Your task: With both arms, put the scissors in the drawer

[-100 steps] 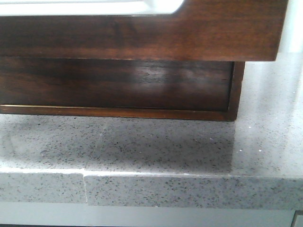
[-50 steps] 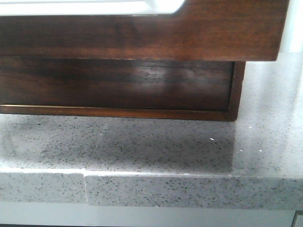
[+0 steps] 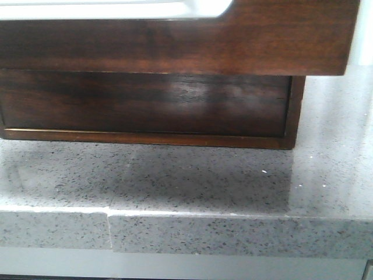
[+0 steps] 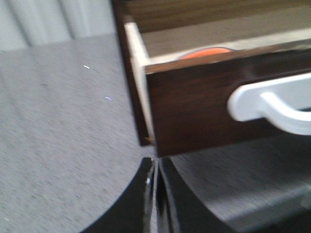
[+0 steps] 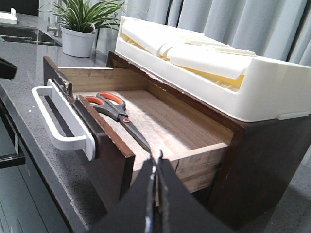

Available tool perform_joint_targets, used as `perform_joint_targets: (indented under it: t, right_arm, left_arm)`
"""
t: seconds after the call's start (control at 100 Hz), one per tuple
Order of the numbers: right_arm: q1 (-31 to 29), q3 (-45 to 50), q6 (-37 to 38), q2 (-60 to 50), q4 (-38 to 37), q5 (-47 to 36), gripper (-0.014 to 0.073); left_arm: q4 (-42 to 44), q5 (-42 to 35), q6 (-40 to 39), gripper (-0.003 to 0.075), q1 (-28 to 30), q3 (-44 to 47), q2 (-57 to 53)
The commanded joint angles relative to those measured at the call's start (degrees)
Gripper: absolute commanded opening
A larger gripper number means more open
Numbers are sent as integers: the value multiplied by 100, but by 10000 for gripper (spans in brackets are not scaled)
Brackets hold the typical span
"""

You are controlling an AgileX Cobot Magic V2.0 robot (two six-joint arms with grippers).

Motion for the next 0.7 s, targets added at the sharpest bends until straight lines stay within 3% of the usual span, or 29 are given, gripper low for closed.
perform_joint_targets:
  t: [0.0, 0.08, 0.16, 0.28, 0.41, 0.54, 0.69]
  right_arm:
    - [-35, -130, 3, 51, -37, -438, -45]
    - [-35, -130, 3, 51, -37, -438, -45]
    - [-35, -130, 3, 51, -37, -438, -45]
    - [-35, -130, 3, 51, -37, -438, -45]
    - [-35, -130, 3, 51, -37, -438, -45]
    - [-35, -130, 3, 51, -37, -438, -45]
    - [-35, -130, 3, 51, -37, -438, -45]
  left_arm:
    - [189, -1768, 2, -20, -17, 510, -131]
    - [546, -2688, -74, -20, -17, 1188, -381]
    - [1181, -3009, -861, -20, -17, 1730, -656]
    - [1622, -2850, -1885, -20, -17, 2158, -919]
    - [1569, -2856, -2059, -20, -17, 2550, -1047]
    - [1531, -2235, -2346, -20, -17, 2685, -1047]
    - [1510, -2103, -2346, -20, -17, 2685, -1047]
